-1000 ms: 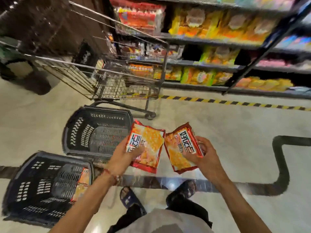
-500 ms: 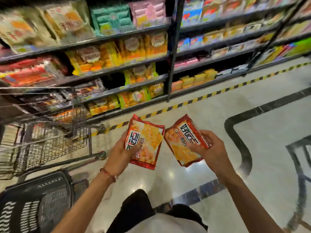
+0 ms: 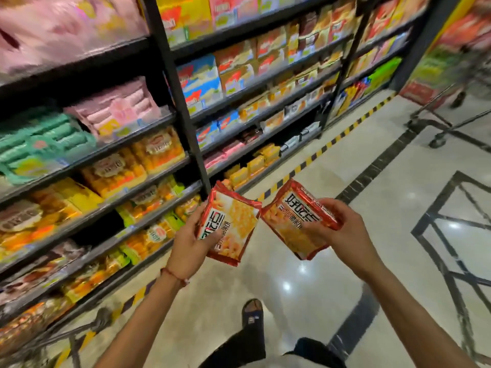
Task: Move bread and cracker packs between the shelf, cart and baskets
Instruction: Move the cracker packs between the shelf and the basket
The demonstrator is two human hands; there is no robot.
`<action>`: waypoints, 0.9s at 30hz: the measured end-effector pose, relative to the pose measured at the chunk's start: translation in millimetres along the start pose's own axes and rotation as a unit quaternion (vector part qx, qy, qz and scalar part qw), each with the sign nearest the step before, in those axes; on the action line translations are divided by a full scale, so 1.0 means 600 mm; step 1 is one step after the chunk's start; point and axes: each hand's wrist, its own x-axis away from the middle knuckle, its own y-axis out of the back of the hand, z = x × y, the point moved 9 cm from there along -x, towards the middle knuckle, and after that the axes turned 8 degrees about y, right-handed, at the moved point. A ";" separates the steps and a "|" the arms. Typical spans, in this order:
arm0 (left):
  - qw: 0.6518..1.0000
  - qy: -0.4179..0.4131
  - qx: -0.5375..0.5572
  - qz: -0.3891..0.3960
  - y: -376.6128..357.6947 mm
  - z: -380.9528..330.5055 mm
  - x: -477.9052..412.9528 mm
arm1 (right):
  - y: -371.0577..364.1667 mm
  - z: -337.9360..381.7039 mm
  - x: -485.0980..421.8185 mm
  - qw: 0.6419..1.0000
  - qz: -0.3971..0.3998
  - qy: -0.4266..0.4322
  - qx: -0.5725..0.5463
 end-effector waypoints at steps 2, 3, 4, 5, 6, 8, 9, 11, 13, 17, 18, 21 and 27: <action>1.000 -0.012 -0.021 0.017 -0.016 -0.043 -0.076 | 0.018 0.011 -0.063 1.000 -0.018 0.003 -0.004; 0.999 -0.017 -0.032 0.025 -0.026 -0.065 -0.110 | 0.027 0.014 -0.092 1.000 -0.025 0.001 -0.011; 0.999 -0.019 -0.032 0.030 -0.036 -0.086 -0.141 | 0.036 0.018 -0.119 0.999 -0.031 0.002 -0.017; 0.999 -0.023 -0.035 0.032 -0.048 -0.108 -0.172 | 0.046 0.022 -0.147 0.999 -0.037 0.004 -0.025; 0.998 -0.034 -0.040 0.034 -0.061 -0.130 -0.201 | 0.056 0.027 -0.175 0.999 -0.042 0.009 -0.029; 0.996 -0.057 -0.059 0.038 -0.089 -0.175 -0.258 | 0.082 0.035 -0.234 0.998 -0.057 0.020 -0.029; 0.995 -0.064 -0.068 0.039 -0.103 -0.195 -0.287 | 0.097 0.037 -0.264 0.997 -0.069 0.024 -0.035; 0.992 -0.082 -0.089 0.040 -0.134 -0.233 -0.343 | 0.133 0.035 -0.327 0.994 -0.091 0.032 -0.055; 0.987 -0.107 -0.112 0.037 -0.170 -0.279 -0.396 | 0.173 0.033 -0.396 0.993 -0.105 0.041 -0.043; 0.983 -0.139 -0.118 0.033 -0.255 -0.374 -0.504 | 0.265 0.029 -0.539 0.992 -0.108 0.066 -0.027; 0.982 -0.147 -0.113 0.026 -0.274 -0.400 -0.530 | 0.287 0.032 -0.573 0.992 -0.100 0.074 -0.024; 0.975 -0.172 -0.139 0.009 -0.330 -0.481 -0.594 | 0.352 0.042 -0.681 0.994 -0.057 0.090 -0.018; 0.965 -0.219 -0.143 -0.032 -0.431 -0.629 -0.706 | 0.469 0.061 -0.875 0.994 -0.023 0.109 -0.007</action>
